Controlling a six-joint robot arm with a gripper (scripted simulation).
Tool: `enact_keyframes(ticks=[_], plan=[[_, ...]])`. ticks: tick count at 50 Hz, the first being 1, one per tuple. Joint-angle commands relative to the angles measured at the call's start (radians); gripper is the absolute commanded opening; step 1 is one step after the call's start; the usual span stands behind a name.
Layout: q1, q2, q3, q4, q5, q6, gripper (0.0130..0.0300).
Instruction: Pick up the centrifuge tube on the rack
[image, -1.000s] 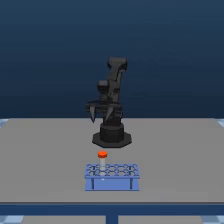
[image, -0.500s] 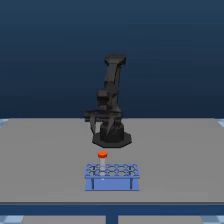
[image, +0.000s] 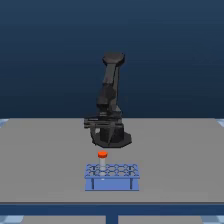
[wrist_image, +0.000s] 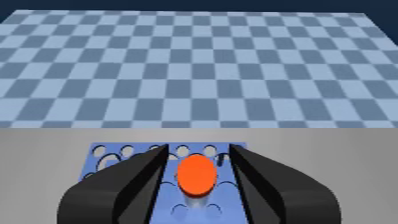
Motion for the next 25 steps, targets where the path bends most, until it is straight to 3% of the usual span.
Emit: enact_keyframes(ticks=[1, 25], plan=[[0.001, 0.017, -0.012, -0.053, 0.002, 0.066, 0.03], [0.004, 0.063, -0.041, -0.163, 0.003, 0.166, 0.03]])
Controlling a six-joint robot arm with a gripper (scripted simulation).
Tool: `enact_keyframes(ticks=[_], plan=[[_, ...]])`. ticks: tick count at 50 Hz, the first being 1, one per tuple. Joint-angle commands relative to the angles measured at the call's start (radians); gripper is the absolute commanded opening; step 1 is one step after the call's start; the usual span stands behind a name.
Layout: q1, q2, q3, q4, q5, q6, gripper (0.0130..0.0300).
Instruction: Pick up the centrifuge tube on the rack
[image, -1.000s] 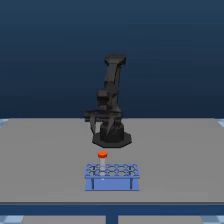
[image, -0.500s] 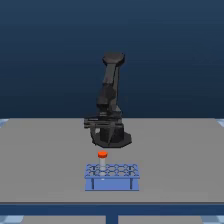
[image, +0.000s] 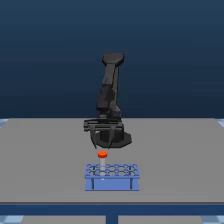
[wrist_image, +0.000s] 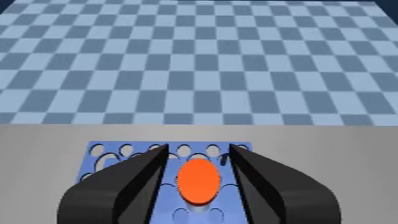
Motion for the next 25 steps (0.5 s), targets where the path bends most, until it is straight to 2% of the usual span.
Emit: enact_keyframes(ticks=[1, 25], plan=[[0.0, 0.006, -0.003, -0.009, 0.0, 0.015, 0.03], [0.0, 0.01, 0.003, 0.06, -0.005, -0.055, 0.03]])
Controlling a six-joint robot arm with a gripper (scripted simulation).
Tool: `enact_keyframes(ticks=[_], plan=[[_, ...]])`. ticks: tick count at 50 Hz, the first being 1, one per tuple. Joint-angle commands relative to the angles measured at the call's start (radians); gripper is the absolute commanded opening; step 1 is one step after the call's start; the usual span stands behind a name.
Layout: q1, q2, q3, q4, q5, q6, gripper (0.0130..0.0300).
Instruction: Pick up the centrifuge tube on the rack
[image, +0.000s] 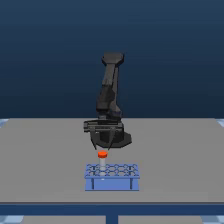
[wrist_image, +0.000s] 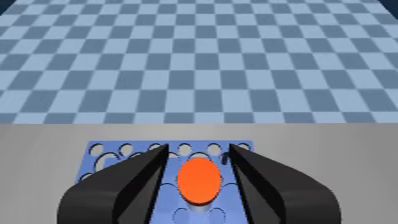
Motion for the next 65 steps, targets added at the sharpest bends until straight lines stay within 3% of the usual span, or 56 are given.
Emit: enact_keyframes(ticks=[1, 30, 48, 65], plan=[[0.0, -0.002, 0.004, 0.034, -0.003, -0.038, 0.03], [0.0, 0.027, 0.028, 0.273, -0.033, -0.28, 0.03], [0.0, 0.07, 0.053, 0.479, -0.085, -0.491, 0.03], [0.0, 0.095, 0.065, 0.556, -0.115, -0.571, 0.03]])
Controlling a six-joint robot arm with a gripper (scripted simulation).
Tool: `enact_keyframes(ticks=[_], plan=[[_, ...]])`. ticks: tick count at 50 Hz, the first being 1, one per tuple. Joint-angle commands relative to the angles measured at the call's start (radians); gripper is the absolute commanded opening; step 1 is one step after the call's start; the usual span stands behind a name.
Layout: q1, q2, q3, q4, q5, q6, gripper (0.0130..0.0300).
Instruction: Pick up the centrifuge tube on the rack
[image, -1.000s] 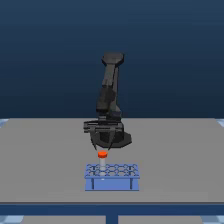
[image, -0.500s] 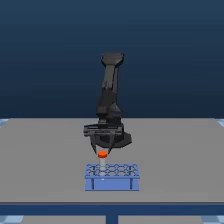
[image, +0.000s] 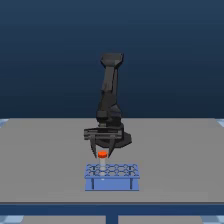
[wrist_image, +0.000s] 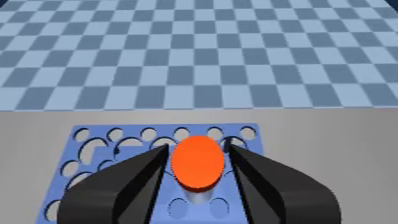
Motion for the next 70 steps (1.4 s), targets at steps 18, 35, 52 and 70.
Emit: enact_keyframes(ticks=[18, 35, 52, 70], plan=[[0.0, 0.008, 0.004, 0.026, -0.021, -0.036, 0.013], [0.0, 0.008, 0.004, 0.026, -0.021, -0.036, 0.013], [0.0, 0.0, 0.0, 0.002, -0.01, -0.012, 0.013], [0.0, -0.038, -0.02, -0.133, 0.037, 0.127, 0.013]])
